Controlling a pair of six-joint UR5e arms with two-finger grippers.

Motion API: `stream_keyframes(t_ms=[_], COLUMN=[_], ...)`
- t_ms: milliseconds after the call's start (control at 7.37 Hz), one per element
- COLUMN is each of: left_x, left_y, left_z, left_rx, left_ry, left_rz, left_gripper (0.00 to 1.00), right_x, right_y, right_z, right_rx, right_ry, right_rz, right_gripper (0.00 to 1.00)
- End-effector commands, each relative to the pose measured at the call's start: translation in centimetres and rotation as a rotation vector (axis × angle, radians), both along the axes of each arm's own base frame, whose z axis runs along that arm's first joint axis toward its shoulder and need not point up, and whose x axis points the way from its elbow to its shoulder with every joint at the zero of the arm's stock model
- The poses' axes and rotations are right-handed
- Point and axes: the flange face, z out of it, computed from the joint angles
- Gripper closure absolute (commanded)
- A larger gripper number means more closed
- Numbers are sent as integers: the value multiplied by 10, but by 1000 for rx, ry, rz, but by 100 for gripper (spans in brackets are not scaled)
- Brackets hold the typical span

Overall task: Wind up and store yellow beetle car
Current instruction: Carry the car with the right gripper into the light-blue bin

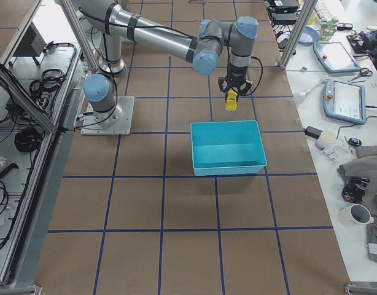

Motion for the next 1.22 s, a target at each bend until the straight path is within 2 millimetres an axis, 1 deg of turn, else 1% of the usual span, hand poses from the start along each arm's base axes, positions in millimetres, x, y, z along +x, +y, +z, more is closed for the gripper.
stream_keyframes(t_ms=[0,271,543,679,814,950,1086], left_x=[0,0,0,0,0,0,0], left_y=[0,0,0,0,0,1,1], left_z=[0,0,0,0,0,1,2], left_rx=[0,0,0,-2,-2,-2,-5], left_ry=[-1,-1,-1,-1,-1,-1,-1], left_rz=[0,0,0,0,0,-2,0], left_gripper=[0,0,0,0,0,0,0], right_x=[-64,-86,-90,-90,-90,-90,-89], right_y=[1,3,-1,-2,-2,-2,-2], right_z=[-49,-94,-137,-144,-144,-143,-142], right_rx=[51,40,19,27,24,20,19], right_ry=[-29,-22,-1,-10,-11,-15,-15], right_rz=[-7,27,48,52,50,47,44], right_gripper=[100,100,100,100,94,65,24])
